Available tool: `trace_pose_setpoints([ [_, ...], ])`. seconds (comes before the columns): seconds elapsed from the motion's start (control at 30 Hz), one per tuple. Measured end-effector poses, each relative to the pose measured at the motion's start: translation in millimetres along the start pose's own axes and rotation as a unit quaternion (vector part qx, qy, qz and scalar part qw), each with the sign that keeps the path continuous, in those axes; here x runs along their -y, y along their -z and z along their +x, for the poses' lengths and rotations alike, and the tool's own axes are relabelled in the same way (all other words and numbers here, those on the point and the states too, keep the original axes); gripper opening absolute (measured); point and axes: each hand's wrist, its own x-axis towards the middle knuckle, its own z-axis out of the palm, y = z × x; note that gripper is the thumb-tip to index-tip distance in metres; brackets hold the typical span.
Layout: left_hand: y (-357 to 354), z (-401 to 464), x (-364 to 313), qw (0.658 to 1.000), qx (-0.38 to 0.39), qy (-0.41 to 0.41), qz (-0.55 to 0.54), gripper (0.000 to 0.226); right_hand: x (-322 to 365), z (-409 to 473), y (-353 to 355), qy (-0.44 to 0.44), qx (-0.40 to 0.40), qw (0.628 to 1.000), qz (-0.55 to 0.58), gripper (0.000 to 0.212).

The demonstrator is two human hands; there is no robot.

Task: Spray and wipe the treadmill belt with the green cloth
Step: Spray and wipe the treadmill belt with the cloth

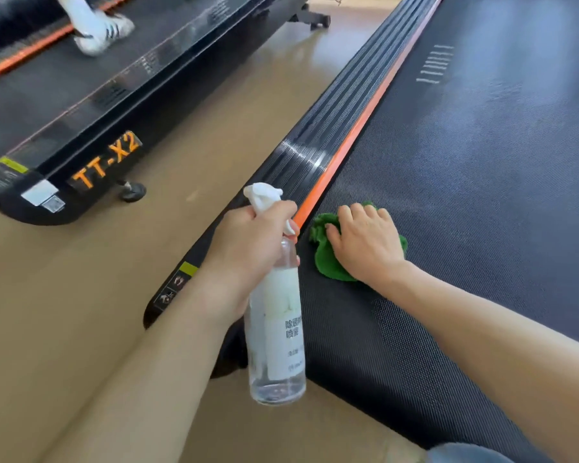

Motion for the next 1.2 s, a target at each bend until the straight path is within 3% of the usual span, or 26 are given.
trace_pose_setpoints([
  [0.17, -2.6, 35.5, 4.0, 0.998, 0.056, -0.008, 0.026, 0.035, 40.0, -59.8, 20.2, 0.129, 0.037, 0.986, 0.097, 0.037],
  [0.33, -0.7, 54.2, 19.0, 0.993, 0.108, 0.009, 0.046, 0.037, 29.2, -49.6, 11.6, 0.195, 0.015, 0.978, 0.077, 0.033],
  [0.43, -1.7, 58.0, 29.6, 0.991, 0.126, 0.01, 0.048, 0.033, 10.3, 4.7, -5.3, 0.091, -0.031, 0.995, 0.023, 0.033],
  [0.5, -1.1, 62.8, 33.0, 0.989, 0.139, 0.009, 0.044, 0.032, 6.7, 33.7, -9.6, -0.034, -0.023, 0.999, -0.007, 0.035],
  [0.57, -0.7, 65.8, 34.4, 0.989, 0.143, 0.006, 0.04, 0.031, 17.6, 35.3, -8.8, -0.086, -0.014, 0.996, -0.005, 0.037],
  [0.8, -4.3, 76.6, 33.2, 0.991, 0.126, -0.02, 0.049, 0.027, 45.9, -53.2, 19.2, 0.028, 0.022, 0.997, 0.063, 0.026],
  [0.93, -12.0, 76.5, 35.0, 0.989, 0.119, -0.034, 0.085, 0.032, 43.8, -52.2, 14.2, 0.035, 0.007, 0.997, 0.064, 0.026],
  [1.2, -11.9, 77.7, 40.2, 0.996, 0.067, -0.022, 0.052, 0.04, 44.6, -52.3, 13.2, 0.022, -0.002, 0.999, 0.046, 0.028],
])
